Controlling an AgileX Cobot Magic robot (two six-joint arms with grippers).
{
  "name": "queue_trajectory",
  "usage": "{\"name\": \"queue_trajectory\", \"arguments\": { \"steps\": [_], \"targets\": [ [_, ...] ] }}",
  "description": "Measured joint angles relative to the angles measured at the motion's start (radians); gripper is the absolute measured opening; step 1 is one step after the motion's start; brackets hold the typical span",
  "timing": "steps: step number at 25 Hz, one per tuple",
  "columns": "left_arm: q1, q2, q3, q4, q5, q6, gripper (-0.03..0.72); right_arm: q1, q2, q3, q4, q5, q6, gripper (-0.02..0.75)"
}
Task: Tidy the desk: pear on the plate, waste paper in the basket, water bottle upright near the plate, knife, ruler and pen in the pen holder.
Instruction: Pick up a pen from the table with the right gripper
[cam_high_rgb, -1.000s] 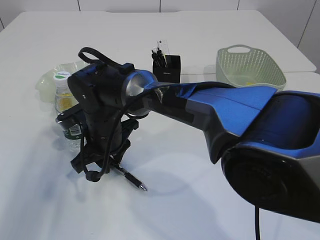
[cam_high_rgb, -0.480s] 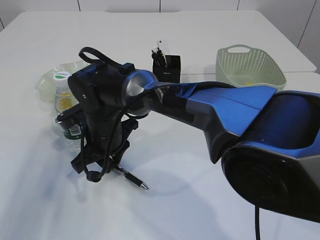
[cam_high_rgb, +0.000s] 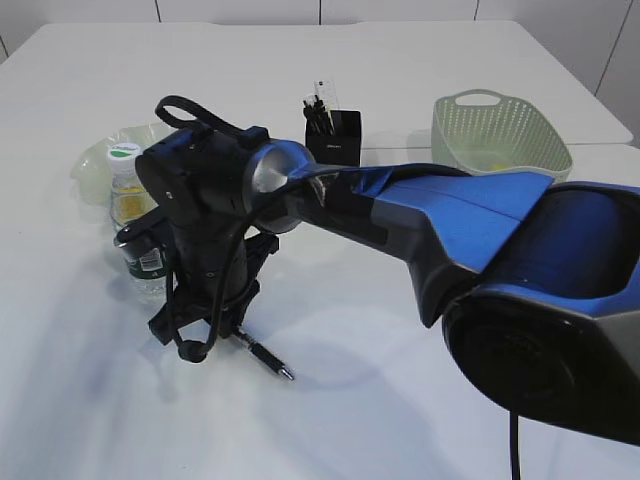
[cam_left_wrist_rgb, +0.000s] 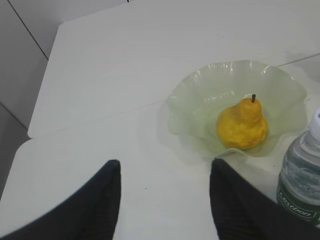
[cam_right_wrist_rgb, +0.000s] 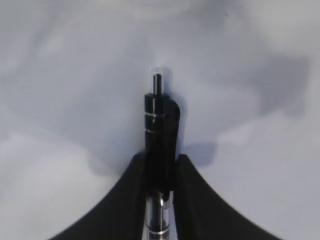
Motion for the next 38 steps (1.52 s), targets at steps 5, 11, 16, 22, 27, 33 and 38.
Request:
{"name": "queue_trajectory", "arguments": {
  "steps": [5,11,16,22,27,33,38],
  "targets": [
    [0.000,0.000,0.000,0.000,0.000,0.000,0.402,0.000,0.002,0.000,-0.007,0.000,-0.002,0.114],
    [0.000,0.000,0.000,0.000,0.000,0.000,0.402,0.000,0.002,0.000,0.002,0.000,-0.002,0.114],
    [0.000,0.000,0.000,0.000,0.002,0.000,0.402,0.000,0.002,0.000,0.021,0.000,-0.002,0.114],
    [0.000,0.000,0.000,0.000,0.014,0.000,0.402,-0.002,0.002,0.000,0.028,0.000,-0.002,0.114],
    [0.000,0.000,0.000,0.000,0.014,0.000,0.402,-0.002,-0.002,0.000,0.035,0.000,-0.002,0.114],
    [0.000,0.000,0.000,0.000,0.014,0.000,0.402,-0.002,-0.013,0.000,0.040,0.000,0.000,0.114],
    [0.000,0.000,0.000,0.000,0.014,0.000,0.402,-0.002,-0.015,0.000,0.050,0.000,0.001,0.114]
  ]
}}
